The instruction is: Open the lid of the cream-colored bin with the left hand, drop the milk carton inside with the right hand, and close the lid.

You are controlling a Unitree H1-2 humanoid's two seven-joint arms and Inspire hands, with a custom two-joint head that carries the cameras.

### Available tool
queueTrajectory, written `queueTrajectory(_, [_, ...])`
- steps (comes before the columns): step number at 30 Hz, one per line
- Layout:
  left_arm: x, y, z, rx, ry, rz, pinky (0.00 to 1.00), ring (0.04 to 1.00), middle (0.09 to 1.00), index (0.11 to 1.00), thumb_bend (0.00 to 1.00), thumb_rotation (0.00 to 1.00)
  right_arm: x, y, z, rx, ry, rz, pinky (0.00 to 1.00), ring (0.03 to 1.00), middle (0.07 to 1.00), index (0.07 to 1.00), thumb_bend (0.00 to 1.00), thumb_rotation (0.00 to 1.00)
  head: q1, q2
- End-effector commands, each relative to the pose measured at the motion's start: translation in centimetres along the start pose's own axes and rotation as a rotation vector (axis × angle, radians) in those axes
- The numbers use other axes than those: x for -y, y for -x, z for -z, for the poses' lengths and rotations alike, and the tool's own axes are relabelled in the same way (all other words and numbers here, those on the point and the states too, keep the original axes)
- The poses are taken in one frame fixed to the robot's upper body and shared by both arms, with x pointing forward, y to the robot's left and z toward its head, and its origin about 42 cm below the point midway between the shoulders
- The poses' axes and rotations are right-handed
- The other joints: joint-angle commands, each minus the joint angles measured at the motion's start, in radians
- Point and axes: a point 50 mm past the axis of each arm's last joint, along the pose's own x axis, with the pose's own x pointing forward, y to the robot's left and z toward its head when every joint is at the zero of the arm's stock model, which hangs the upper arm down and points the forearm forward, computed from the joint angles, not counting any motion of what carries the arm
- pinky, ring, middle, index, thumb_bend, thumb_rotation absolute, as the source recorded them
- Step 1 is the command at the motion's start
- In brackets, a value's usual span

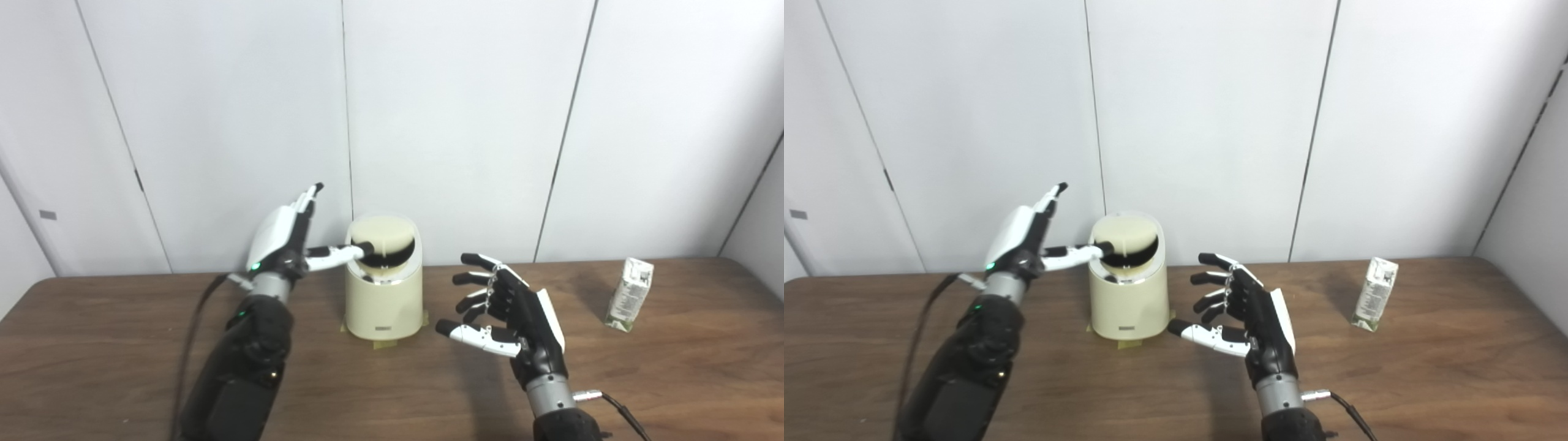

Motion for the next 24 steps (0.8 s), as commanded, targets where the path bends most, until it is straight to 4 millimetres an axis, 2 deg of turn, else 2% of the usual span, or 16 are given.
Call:
queueTrajectory(1, [-1.6,0.0,-2.4,0.102,0.121,-0.018,0.81,0.951,0.971,0.996,0.82,0.40,-0.1,-1.1,-1.5,0.074,0.001,-0.007,0.35,0.454,0.634,0.722,0.63,0.01,0.000,0.000])
queueTrajectory(2, [-1.9,0.5,-2.2,0.104,0.158,-0.011,0.80,0.938,0.955,0.993,0.81,0.40,-0.1,-1.1,-1.4,0.076,0.010,-0.007,0.35,0.454,0.634,0.723,0.63,0.02,0.001,0.000])
queueTrajectory(6, [-2.9,2.7,-0.9,0.099,0.243,0.006,0.77,0.864,0.869,0.885,0.75,0.36,0.3,-1.2,-1.4,0.075,0.020,-0.007,0.35,0.456,0.636,0.722,0.62,0.02,0.008,-0.002])
queueTrajectory(9, [-3.3,4.8,1.0,0.111,0.299,0.012,0.71,0.777,0.801,0.834,0.74,0.31,0.5,-1.3,-1.2,0.076,0.027,-0.005,0.34,0.453,0.635,0.721,0.63,0.03,0.010,-0.003])
queueTrajectory(12, [-3.5,6.8,2.9,0.118,0.312,0.024,0.64,0.722,0.762,0.804,0.72,0.30,0.8,-1.3,-1.2,0.074,0.027,-0.003,0.34,0.451,0.633,0.721,0.64,0.04,0.016,-0.003])
queueTrajectory(14, [-3.4,8.4,4.1,0.119,0.315,0.021,0.59,0.692,0.745,0.794,0.71,0.26,1.0,-1.3,-1.1,0.076,0.035,-0.003,0.35,0.460,0.633,0.722,0.64,0.04,0.020,-0.004])
queueTrajectory(16, [-3.2,9.8,5.3,0.131,0.364,0.018,0.55,0.667,0.739,0.785,0.68,0.16,1.3,-1.4,-1.1,0.075,0.034,-0.002,0.37,0.479,0.634,0.723,0.65,0.05,0.016,-0.004])
queueTrajectory(18, [-2.8,11.1,6.7,0.134,0.402,0.003,0.54,0.654,0.739,0.780,0.69,0.11,1.7,-1.6,-1.1,0.078,0.021,0.002,0.40,0.517,0.654,0.724,0.67,0.04,0.014,-0.005])
queueTrajectory(20, [-2.3,12.3,7.9,0.123,0.406,-0.009,0.52,0.643,0.734,0.776,0.69,0.11,2.2,-1.7,-1.1,0.079,0.022,0.006,0.43,0.535,0.672,0.728,0.68,0.02,0.019,-0.007])
queueTrajectory(23, [-1.6,14.0,9.6,0.092,0.419,-0.002,0.54,0.645,0.735,0.774,0.69,0.14,3.3,-1.8,-1.0,0.068,0.067,-0.013,0.48,0.590,0.702,0.727,0.70,0.09,0.014,-0.007])
queueTrajectory(24, [-1.5,14.3,10.0,0.091,0.425,0.007,0.56,0.655,0.738,0.784,0.70,0.14,3.6,-1.7,-1.1,0.064,0.092,-0.038,0.52,0.633,0.739,0.746,0.70,0.11,0.010,-0.008])
